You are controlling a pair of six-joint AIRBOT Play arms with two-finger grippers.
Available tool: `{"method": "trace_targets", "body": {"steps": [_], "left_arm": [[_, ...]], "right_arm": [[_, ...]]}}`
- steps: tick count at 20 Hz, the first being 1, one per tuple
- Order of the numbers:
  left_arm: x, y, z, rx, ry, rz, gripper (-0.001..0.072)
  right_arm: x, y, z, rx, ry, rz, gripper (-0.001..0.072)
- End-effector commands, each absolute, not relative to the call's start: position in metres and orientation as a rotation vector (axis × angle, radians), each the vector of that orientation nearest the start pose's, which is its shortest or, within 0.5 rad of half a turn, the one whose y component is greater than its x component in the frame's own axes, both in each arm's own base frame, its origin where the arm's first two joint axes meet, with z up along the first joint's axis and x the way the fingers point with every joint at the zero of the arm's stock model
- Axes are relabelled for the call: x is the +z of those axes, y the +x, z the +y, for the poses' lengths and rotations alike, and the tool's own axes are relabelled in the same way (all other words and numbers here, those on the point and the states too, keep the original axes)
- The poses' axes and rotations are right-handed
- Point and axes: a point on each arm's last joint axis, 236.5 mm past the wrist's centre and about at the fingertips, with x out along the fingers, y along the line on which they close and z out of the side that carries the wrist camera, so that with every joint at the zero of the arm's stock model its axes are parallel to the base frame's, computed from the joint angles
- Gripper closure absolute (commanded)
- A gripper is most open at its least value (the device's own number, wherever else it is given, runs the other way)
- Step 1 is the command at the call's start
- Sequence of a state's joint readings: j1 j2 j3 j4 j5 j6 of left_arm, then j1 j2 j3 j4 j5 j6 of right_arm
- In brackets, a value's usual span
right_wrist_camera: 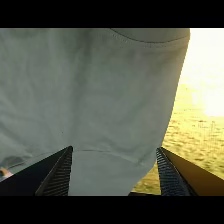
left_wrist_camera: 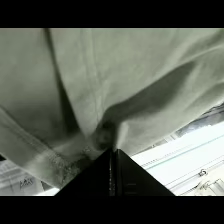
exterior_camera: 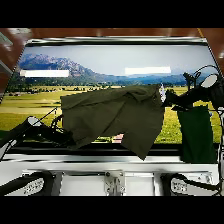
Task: Fold the shirts.
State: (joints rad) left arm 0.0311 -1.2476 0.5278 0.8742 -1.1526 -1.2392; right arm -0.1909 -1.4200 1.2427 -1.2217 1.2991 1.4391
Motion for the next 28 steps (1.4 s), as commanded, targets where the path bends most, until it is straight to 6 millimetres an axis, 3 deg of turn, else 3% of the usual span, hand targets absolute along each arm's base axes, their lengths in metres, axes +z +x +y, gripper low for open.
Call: {"method": "trace_targets", "body": {"steps": [1,6,10,15,18,24,28], "left_arm": [[-0.102,0.220,-0.128,-0.433,-0.578,1.632,0.0670],[-0.053,0.276,-0.089,-0.415,-0.572,1.454,0.0670],[-0.048,0.290,-0.056,-0.335,-0.618,1.409,0.0670],[-0.062,0.278,-0.039,-0.283,-0.586,1.477,0.0670],[-0.069,0.255,-0.046,-0.320,-0.610,1.585,0.0670],[-0.104,0.214,-0.059,-0.284,-0.698,1.718,0.0670],[-0.115,0.219,-0.055,-0.224,-0.710,1.696,0.0670]], "right_arm": [[-0.010,0.381,0.006,0.143,0.351,1.409,0.0075],[-0.011,0.381,0.005,0.141,0.347,1.409,0.0075],[-0.009,0.382,0.009,0.151,0.364,1.402,0.0075],[-0.006,0.382,0.018,0.176,0.399,1.403,0.0075],[-0.006,0.382,0.018,0.177,0.400,1.402,0.0074],[-0.005,0.381,0.021,0.186,0.409,1.408,0.0075],[-0.005,0.380,0.021,0.187,0.410,1.411,0.0074]]}}
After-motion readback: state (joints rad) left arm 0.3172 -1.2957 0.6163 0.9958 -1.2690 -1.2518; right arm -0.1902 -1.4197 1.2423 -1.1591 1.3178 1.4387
